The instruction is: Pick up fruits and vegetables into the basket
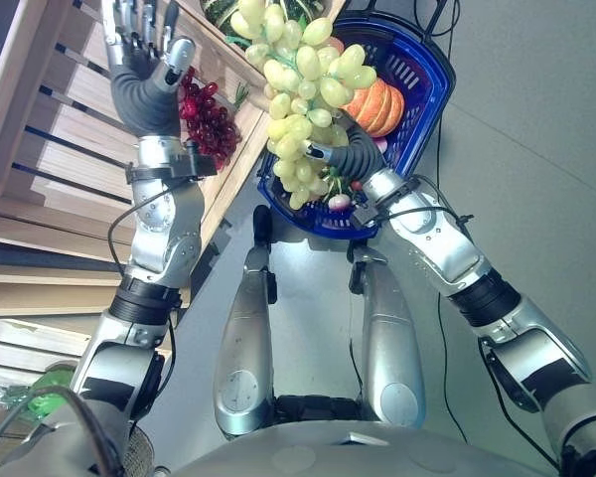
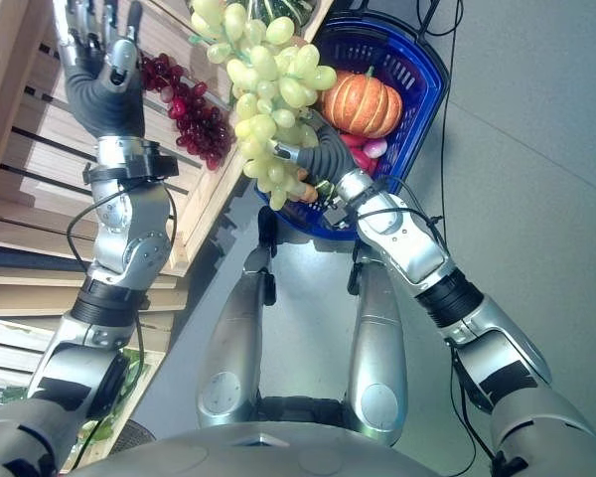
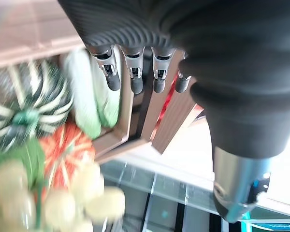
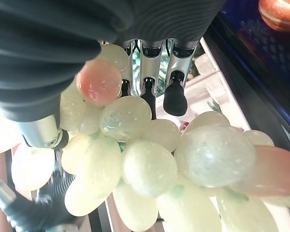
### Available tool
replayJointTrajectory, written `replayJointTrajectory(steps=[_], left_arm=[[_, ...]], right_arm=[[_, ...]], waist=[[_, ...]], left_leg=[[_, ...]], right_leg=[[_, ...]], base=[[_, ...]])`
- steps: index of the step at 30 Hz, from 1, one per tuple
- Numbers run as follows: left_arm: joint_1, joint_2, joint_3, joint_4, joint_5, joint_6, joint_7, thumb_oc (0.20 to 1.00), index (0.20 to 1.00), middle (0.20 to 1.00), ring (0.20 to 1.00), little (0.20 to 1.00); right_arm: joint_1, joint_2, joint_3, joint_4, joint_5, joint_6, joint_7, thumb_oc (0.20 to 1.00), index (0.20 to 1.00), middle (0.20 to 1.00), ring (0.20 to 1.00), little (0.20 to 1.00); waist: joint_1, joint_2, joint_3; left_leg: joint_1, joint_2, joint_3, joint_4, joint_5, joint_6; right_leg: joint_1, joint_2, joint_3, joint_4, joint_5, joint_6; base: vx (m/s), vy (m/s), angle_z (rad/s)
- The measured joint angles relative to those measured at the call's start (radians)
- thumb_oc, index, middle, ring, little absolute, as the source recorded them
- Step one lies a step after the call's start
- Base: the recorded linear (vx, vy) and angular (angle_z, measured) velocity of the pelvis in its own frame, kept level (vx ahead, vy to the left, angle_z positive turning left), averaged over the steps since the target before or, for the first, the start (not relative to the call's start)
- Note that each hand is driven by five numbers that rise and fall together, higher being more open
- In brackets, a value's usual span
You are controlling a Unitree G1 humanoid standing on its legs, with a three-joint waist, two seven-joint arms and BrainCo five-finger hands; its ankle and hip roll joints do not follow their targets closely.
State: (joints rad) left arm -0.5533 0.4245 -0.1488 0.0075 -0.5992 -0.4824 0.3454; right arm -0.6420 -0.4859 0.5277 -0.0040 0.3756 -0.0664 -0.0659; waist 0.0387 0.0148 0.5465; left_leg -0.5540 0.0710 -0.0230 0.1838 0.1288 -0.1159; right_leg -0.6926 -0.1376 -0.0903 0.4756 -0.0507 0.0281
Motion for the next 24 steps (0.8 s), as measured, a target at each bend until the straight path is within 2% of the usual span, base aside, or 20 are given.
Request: replayJointTrajectory(steps=[10, 18, 24], left_arm=[[-0.019, 0.001, 0.032, 0.181, 0.082, 0.002, 0.097, 1.0, 1.0, 1.0, 1.0, 1.0], [-0.045, 0.002, 0.037, 0.269, 0.088, -0.005, 0.102, 1.0, 1.0, 1.0, 1.0, 1.0], [-0.092, 0.004, 0.037, 0.321, 0.087, -0.027, 0.1, 1.0, 1.0, 1.0, 1.0, 1.0]], right_arm=[[-0.001, 0.002, -0.061, 0.081, -0.025, -0.023, -0.085, 0.2, 0.2, 0.2, 0.2, 0.2], [-0.005, -0.004, -0.097, 0.307, -0.065, -0.026, -0.188, 0.2, 0.2, 0.2, 0.2, 0.2], [-0.058, -0.003, -0.098, 0.502, -0.062, -0.022, -0.214, 0.2, 0.2, 0.2, 0.2, 0.2]], waist=[[-0.006, 0.0, 0.0], [-0.013, 0.0, 0.0], [-0.01, 0.003, 0.001]], left_leg=[[0.001, 0.0, 0.001, 0.001, 0.0, 0.002], [0.001, 0.0, 0.003, -0.002, 0.001, 0.001], [0.001, 0.0, 0.003, -0.003, 0.002, -0.002]], right_leg=[[0.0, -0.001, 0.0, 0.004, 0.0, 0.0], [0.0, 0.0, 0.001, -0.001, 0.0, 0.0], [-0.001, -0.001, 0.001, -0.002, 0.0, 0.0]], base=[[0.0, 0.0, 0.0], [0.0, 0.0, 0.0], [0.0, 0.0, 0.0]])
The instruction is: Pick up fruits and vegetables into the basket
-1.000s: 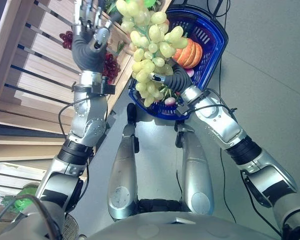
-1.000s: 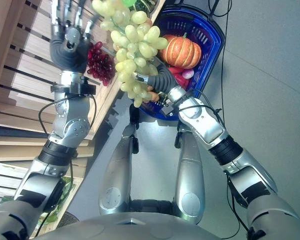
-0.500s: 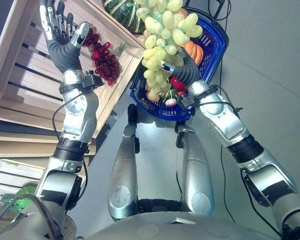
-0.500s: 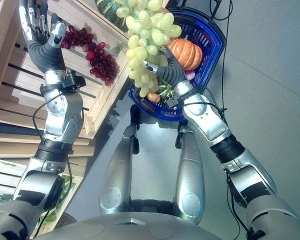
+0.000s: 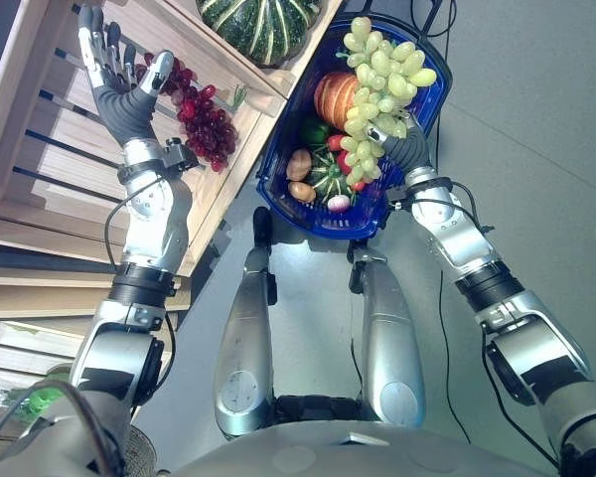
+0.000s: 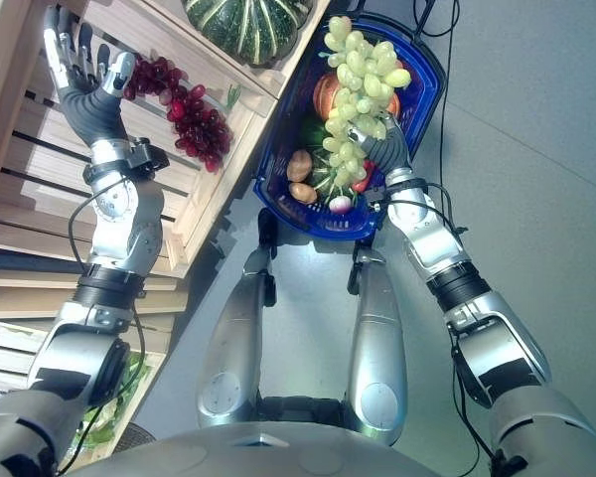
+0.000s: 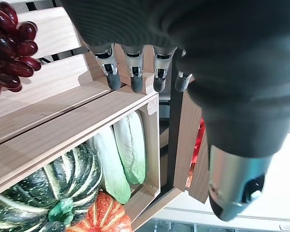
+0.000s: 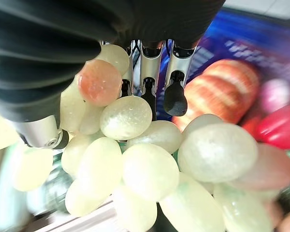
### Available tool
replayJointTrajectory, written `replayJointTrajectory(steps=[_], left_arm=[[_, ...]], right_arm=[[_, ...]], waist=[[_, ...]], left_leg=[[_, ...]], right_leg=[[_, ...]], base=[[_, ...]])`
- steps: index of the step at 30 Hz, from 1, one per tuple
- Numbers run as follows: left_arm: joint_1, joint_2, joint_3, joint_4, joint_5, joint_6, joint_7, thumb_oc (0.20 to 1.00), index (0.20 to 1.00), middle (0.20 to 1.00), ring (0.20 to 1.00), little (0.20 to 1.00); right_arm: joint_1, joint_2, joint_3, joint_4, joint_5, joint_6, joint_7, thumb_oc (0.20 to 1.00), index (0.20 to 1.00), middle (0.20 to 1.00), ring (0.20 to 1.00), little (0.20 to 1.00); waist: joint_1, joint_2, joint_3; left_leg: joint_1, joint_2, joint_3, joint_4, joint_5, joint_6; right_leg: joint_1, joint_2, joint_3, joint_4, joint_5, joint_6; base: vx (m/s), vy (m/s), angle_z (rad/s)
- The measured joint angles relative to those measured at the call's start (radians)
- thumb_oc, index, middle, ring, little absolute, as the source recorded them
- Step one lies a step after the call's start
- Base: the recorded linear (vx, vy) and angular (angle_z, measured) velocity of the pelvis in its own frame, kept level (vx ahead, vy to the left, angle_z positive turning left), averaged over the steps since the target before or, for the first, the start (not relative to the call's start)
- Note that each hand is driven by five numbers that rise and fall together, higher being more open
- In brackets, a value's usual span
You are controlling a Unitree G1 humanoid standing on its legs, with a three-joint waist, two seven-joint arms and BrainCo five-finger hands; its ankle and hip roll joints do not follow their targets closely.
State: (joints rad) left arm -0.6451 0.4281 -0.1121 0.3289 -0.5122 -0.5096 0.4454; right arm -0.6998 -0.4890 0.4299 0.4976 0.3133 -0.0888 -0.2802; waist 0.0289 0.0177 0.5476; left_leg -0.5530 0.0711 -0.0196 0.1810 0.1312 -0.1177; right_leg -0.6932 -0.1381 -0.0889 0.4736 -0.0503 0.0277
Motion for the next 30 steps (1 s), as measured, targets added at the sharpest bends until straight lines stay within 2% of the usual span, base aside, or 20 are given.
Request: replayJointTrajectory(steps=[6, 11, 15, 20, 25, 26, 28, 30], left_arm=[[-0.047, 0.008, -0.003, 0.048, -0.003, -0.003, -0.002, 1.0, 1.0, 1.0, 1.0, 1.0], [-0.1, 0.023, -0.015, 0.092, 0.02, 0.019, 0.022, 1.0, 1.0, 1.0, 1.0, 1.0], [-0.163, 0.086, -0.078, 0.186, 0.123, 0.12, 0.086, 1.0, 1.0, 1.0, 1.0, 1.0], [-0.226, 0.157, -0.137, 0.342, 0.209, 0.228, 0.166, 1.0, 1.0, 1.0, 1.0, 1.0], [-0.236, 0.178, -0.169, 0.404, 0.239, 0.263, 0.196, 1.0, 1.0, 1.0, 1.0, 1.0], [-0.237, 0.178, -0.174, 0.417, 0.241, 0.268, 0.202, 1.0, 1.0, 1.0, 1.0, 1.0], [-0.239, 0.179, -0.19, 0.441, 0.264, 0.271, 0.21, 1.0, 1.0, 1.0, 1.0, 1.0], [-0.239, 0.179, -0.205, 0.448, 0.315, 0.274, 0.226, 1.0, 1.0, 1.0, 1.0, 1.0]], right_arm=[[-0.093, 0.001, 0.008, 0.237, 0.025, 0.004, 0.013, 0.2, 0.2, 0.2, 0.2, 0.2], [-0.184, 0.003, 0.013, 0.413, 0.023, 0.041, 0.06, 0.2, 0.2, 0.2, 0.2, 0.2], [-0.247, 0.003, 0.019, 0.543, 0.019, 0.064, 0.107, 0.2, 0.2, 0.2, 0.2, 0.2], [-0.31, 0.001, 0.036, 0.641, -0.001, 0.088, 0.14, 0.2, 0.2, 0.2, 0.2, 0.2], [-0.333, 0.001, 0.058, 0.673, -0.003, 0.119, 0.158, 0.266, 0.266, 0.266, 0.266, 0.266], [-0.336, 0.001, 0.058, 0.675, -0.015, 0.13, 0.159, 0.385, 0.385, 0.385, 0.385, 0.385], [-0.341, 0.002, 0.059, 0.679, -0.023, 0.142, 0.159, 1.0, 1.0, 1.0, 1.0, 1.0], [-0.348, 0.003, 0.059, 0.679, -0.023, 0.158, 0.158, 1.0, 1.0, 1.0, 1.0, 1.0]], waist=[[0.011, 0.004, 0.001], [0.028, 0.028, 0.004], [0.035, 0.048, 0.005], [0.034, 0.052, 0.007], [0.034, 0.053, 0.007], [0.035, 0.053, 0.007], [0.035, 0.053, 0.007], [0.035, 0.053, 0.007]], left_leg=[[0.0, -0.001, -0.001, 0.0, 0.0, 0.0], [-0.003, -0.001, -0.006, -0.002, 0.007, -0.002], [-0.005, -0.003, -0.007, -0.004, 0.011, -0.001], [-0.016, -0.004, -0.007, -0.004, 0.015, -0.004], [-0.018, -0.004, -0.007, -0.003, 0.015, -0.004], [-0.02, -0.004, -0.007, -0.004, 0.015, -0.004], [-0.021, -0.004, -0.007, -0.004, 0.015, -0.004], [-0.026, -0.004, -0.007, -0.004, 0.015, -0.004]], right_leg=[[0.0, -0.001, -0.001, 0.0, 0.0, 0.0], [-0.001, -0.003, -0.006, 0.002, 0.0, 0.0], [-0.003, -0.006, -0.01, 0.007, 0.0, 0.0], [-0.02, -0.007, -0.009, 0.016, -0.001, -0.002], [-0.021, -0.007, -0.008, 0.017, -0.001, -0.003], [-0.023, -0.008, -0.008, 0.017, -0.001, -0.003], [-0.025, -0.007, -0.008, 0.017, -0.001, -0.003], [-0.031, -0.007, -0.008, 0.018, -0.001, -0.002]], base=[[0.0, 0.0, 0.0], [-0.01, -0.005, 0.03], [0.0, 0.001, 0.01], [0.0, 0.04, 0.01], [0.0, 0.0, 0.0], [0.0, 0.0, 0.0], [0.0, 0.0, 0.0], [0.0, 0.0, 0.0]])
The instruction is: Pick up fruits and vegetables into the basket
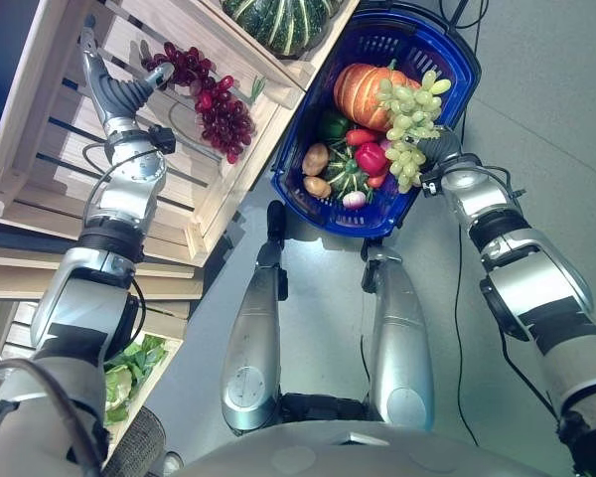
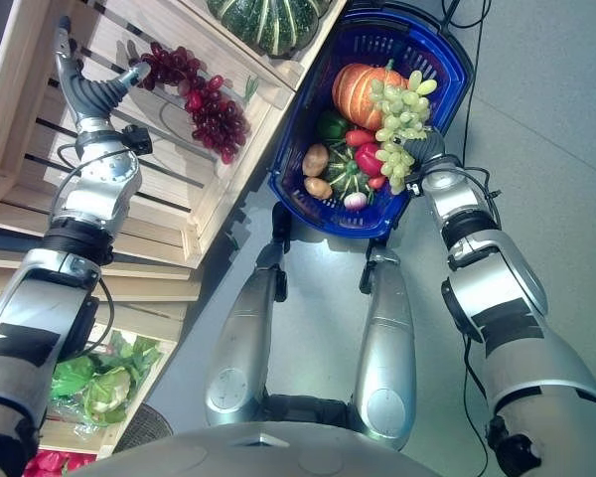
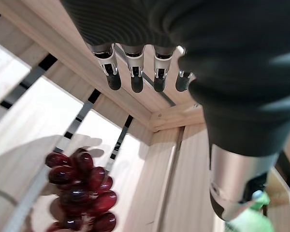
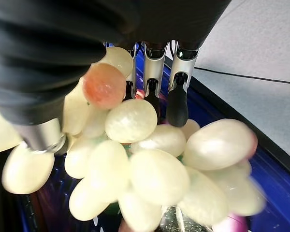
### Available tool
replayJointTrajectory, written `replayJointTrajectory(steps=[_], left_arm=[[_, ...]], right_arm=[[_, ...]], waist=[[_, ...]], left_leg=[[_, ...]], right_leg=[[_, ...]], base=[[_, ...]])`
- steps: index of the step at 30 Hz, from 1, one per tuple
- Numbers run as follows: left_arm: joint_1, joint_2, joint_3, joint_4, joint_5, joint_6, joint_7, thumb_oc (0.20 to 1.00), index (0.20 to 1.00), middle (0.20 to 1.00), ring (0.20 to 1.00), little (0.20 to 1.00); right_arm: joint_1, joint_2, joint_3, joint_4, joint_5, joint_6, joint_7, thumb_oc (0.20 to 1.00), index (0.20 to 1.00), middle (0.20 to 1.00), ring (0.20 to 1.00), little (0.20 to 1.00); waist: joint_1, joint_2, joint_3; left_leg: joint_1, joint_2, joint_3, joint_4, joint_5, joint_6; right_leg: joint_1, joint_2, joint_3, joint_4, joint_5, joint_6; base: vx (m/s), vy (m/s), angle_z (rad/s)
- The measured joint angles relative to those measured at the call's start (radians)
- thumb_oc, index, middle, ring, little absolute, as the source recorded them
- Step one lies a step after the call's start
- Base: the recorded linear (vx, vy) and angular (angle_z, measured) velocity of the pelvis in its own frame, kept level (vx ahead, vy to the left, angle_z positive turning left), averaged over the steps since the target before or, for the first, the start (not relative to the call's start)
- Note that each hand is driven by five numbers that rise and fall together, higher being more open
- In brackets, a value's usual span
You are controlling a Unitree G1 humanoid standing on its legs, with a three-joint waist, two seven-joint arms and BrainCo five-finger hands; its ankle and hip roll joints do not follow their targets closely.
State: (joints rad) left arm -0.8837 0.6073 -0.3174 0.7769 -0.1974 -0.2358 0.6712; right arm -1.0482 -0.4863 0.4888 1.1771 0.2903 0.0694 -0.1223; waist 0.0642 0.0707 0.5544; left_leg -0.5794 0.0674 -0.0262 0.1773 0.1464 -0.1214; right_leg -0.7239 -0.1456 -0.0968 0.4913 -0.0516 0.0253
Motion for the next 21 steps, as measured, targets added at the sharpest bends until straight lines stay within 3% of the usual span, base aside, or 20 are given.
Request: replayJointTrajectory(steps=[4, 8, 21], left_arm=[[-0.003, 0.001, -0.013, 0.016, 0.114, 0.026, 0.022, 1.0, 1.0, 1.0, 1.0, 1.0], [-0.026, 0.016, -0.087, 0.031, 0.258, 0.08, 0.04, 1.0, 1.0, 1.0, 1.0, 1.0], [-0.109, 0.063, -0.25, 0.103, 0.598, 0.147, 0.047, 1.0, 1.0, 1.0, 1.0, 1.0]], right_arm=[[-0.019, 0.002, 0.0, 0.0, 0.0, 0.003, 0.0, 1.0, 1.0, 1.0, 1.0, 1.0], [-0.038, 0.002, 0.0, 0.0, -0.001, 0.016, 0.0, 1.0, 1.0, 1.0, 1.0, 1.0], [-0.046, 0.008, 0.039, -0.001, -0.041, 0.018, -0.001, 1.0, 1.0, 1.0, 1.0, 1.0]], waist=[[0.0, 0.0, 0.0], [0.002, 0.0, 0.0], [-0.018, 0.002, 0.0]], left_leg=[[-0.013, 0.0, 0.0, 0.0, 0.002, -0.001], [-0.013, 0.0, 0.0, 0.0, 0.002, -0.001], [-0.011, -0.001, 0.01, 0.0, 0.002, -0.001]], right_leg=[[-0.014, 0.0, 0.0, 0.002, 0.002, -0.002], [-0.014, 0.0, 0.001, 0.001, 0.003, -0.004], [-0.021, 0.0, 0.01, 0.004, 0.003, -0.004]], base=[[0.0, 0.0, 0.0], [0.0, 0.016, 0.0], [0.01, 0.045, -0.02]])
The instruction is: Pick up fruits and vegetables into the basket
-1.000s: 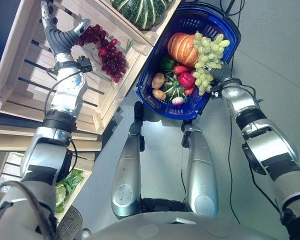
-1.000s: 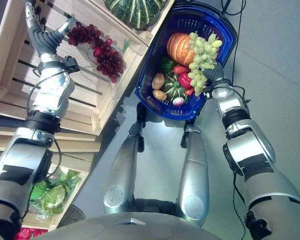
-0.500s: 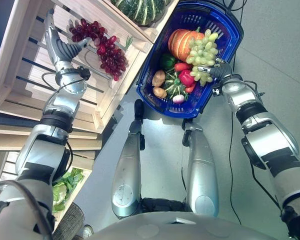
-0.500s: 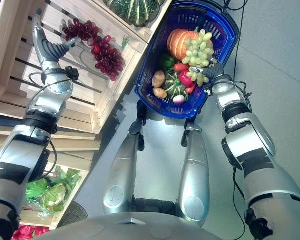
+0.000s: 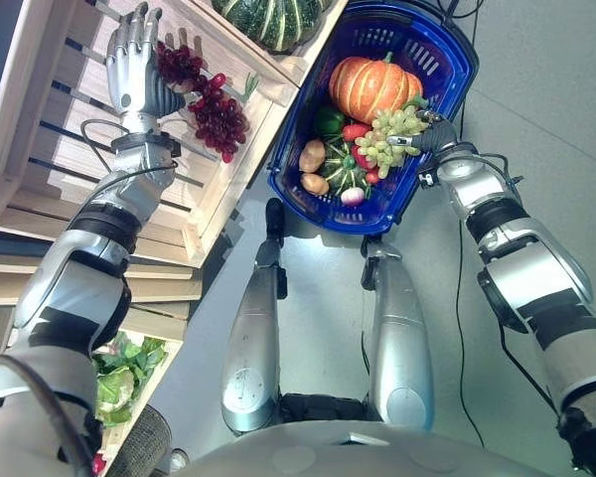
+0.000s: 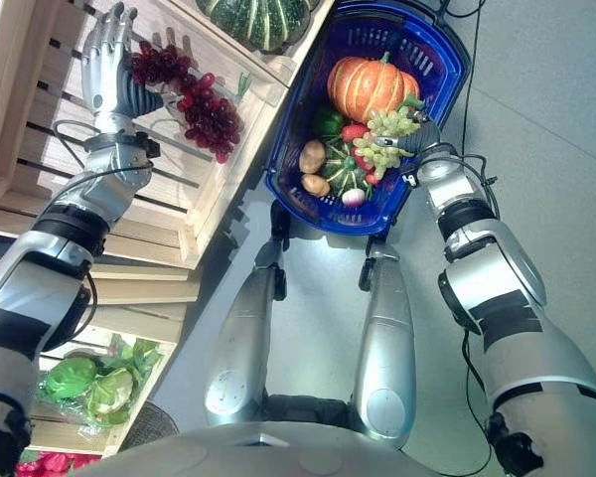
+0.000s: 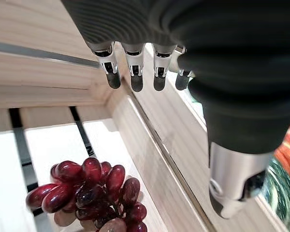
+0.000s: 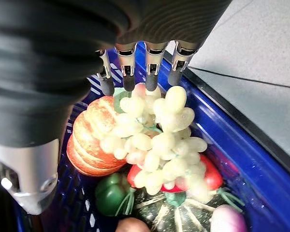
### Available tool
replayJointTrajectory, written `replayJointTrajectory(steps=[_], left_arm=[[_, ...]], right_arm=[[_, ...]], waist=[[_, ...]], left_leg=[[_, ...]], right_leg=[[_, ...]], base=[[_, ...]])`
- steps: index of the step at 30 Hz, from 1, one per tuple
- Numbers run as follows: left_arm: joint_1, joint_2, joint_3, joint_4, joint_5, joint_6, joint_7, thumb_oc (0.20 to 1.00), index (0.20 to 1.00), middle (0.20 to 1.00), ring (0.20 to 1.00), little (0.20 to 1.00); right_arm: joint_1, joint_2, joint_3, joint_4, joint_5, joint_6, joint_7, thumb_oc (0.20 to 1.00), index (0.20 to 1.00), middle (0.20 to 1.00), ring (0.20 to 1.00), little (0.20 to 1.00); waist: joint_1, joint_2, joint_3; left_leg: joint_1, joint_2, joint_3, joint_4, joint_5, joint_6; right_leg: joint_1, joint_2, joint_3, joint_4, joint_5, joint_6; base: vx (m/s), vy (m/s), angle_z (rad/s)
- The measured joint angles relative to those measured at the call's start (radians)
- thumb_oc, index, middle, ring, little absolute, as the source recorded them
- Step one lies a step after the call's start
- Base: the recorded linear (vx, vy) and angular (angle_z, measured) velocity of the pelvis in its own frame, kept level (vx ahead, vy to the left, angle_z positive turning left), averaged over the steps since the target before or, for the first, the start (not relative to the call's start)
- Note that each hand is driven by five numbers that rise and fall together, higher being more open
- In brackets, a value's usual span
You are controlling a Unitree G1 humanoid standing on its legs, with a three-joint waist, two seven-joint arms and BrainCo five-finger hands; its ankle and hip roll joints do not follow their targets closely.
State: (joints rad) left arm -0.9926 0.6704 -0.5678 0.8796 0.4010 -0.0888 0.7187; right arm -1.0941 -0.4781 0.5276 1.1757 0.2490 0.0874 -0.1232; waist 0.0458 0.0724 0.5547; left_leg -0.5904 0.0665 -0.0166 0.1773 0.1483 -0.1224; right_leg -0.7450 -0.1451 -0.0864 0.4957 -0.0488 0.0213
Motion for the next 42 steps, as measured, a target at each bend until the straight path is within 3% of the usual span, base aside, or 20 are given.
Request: replayJointTrajectory(steps=[9, 16, 27, 42], left_arm=[[-0.002, 0.049, -0.106, 0.037, 0.182, 0.043, -0.045, 1.0, 1.0, 1.0, 1.0, 1.0], [-0.005, 0.051, -0.145, 0.109, 0.261, 0.051, -0.104, 1.0, 1.0, 1.0, 1.0, 1.0], [0.009, 0.051, -0.167, 0.157, 0.309, 0.085, -0.141, 1.0, 1.0, 1.0, 1.0, 1.0], [0.022, 0.052, -0.184, 0.234, 0.361, 0.086, -0.242, 1.0, 1.0, 1.0, 1.0, 1.0]], right_arm=[[0.014, -0.018, 0.03, -0.092, -0.042, -0.027, -0.011, 1.0, 1.0, 1.0, 1.0, 1.0], [0.129, -0.067, 0.029, -0.215, -0.033, -0.086, -0.09, 1.0, 1.0, 1.0, 1.0, 1.0], [0.275, -0.096, -0.011, -0.363, -0.03, -0.193, -0.203, 1.0, 1.0, 1.0, 1.0, 1.0], [0.307, -0.119, -0.125, -0.313, 0.046, -0.306, -0.372, 1.0, 1.0, 1.0, 1.0, 1.0]], waist=[[-0.019, 0.016, -0.001], [-0.057, 0.016, -0.001], [-0.104, 0.016, -0.001], [-0.108, 0.015, -0.001]], left_leg=[[-0.007, -0.003, 0.018, -0.008, 0.001, 0.002], [-0.014, -0.002, 0.032, -0.012, 0.001, 0.002], [-0.018, 0.003, 0.045, -0.025, -0.002, 0.001], [-0.021, 0.006, 0.051, -0.03, -0.008, 0.004]], right_leg=[[-0.029, 0.0, 0.021, 0.011, -0.003, 0.004], [-0.041, 0.002, 0.029, 0.008, -0.003, 0.004], [-0.056, 0.014, 0.045, -0.006, -0.003, 0.006], [-0.057, 0.019, 0.049, -0.024, -0.001, 0.004]], base=[[0.02, 0.043, -0.04], [0.01, 0.03, -0.03], [0.0, 0.016, -0.05], [0.0, 0.003, -0.01]])
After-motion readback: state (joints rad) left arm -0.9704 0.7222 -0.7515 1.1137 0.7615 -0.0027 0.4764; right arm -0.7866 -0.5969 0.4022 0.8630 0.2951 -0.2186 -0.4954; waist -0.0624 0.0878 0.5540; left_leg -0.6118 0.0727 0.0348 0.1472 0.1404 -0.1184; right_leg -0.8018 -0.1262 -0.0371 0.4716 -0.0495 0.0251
